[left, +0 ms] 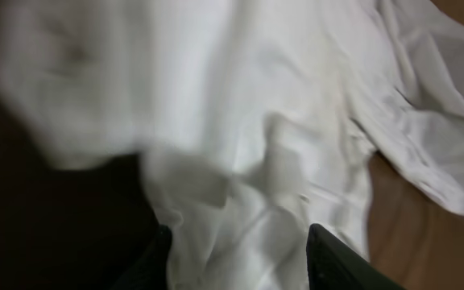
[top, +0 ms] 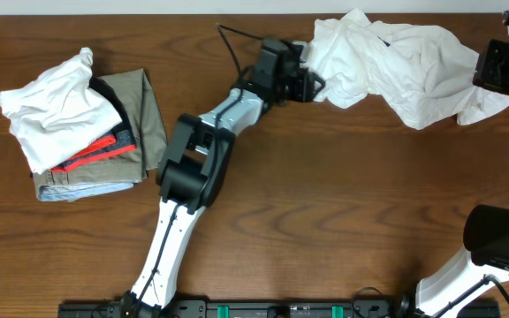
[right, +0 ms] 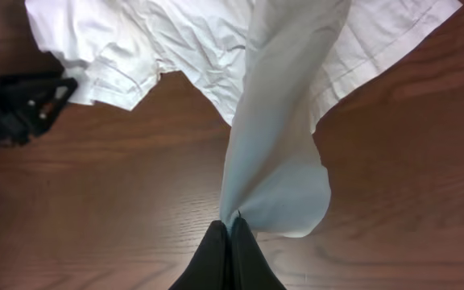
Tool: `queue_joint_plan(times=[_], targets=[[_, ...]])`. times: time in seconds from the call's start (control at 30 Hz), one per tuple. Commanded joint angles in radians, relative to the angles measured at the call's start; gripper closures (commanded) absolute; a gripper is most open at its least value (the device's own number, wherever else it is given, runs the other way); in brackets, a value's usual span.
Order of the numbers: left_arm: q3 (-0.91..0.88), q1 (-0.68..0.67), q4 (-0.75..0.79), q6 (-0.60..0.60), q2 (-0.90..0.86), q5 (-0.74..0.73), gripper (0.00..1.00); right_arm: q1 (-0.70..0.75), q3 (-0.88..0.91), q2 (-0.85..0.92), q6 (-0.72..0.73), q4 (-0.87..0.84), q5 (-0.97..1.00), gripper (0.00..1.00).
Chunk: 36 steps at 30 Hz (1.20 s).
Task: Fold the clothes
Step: 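Reach the left gripper to the T-shirt's left edge and grasp it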
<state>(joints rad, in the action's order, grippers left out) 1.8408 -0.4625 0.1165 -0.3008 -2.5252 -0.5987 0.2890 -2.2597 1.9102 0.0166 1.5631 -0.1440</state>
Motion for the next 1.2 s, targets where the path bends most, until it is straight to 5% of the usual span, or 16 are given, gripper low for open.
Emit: queue_joint_plan(times=[0.0,0.23,0.37,0.83,1.17], targets=[[0.018,-0.022,-0.003,-0.012,-0.034,-0.027,0.5,-0.009,-0.014,-0.025,-0.015,0.004,0.002,0.99],[0.018,-0.021,-0.027,-0.038,-0.034,-0.074,0.52,-0.009,-0.014,-0.025,-0.019,0.004,0.002,0.99],[0.018,-0.021,-0.089,-0.046,-0.034,-0.074,0.34,-0.009,-0.014,-0.025,-0.019,0.005,0.002,0.99],[0.016,-0.031,-0.291,-0.345,-0.034,0.132,0.34,-0.018,-0.014,-0.025,-0.022,0.005,0.001,0.99],[0.016,-0.064,-0.161,-0.34,-0.064,0.144,0.56,-0.031,-0.014,-0.025,-0.023,0.005,-0.002,0.99]])
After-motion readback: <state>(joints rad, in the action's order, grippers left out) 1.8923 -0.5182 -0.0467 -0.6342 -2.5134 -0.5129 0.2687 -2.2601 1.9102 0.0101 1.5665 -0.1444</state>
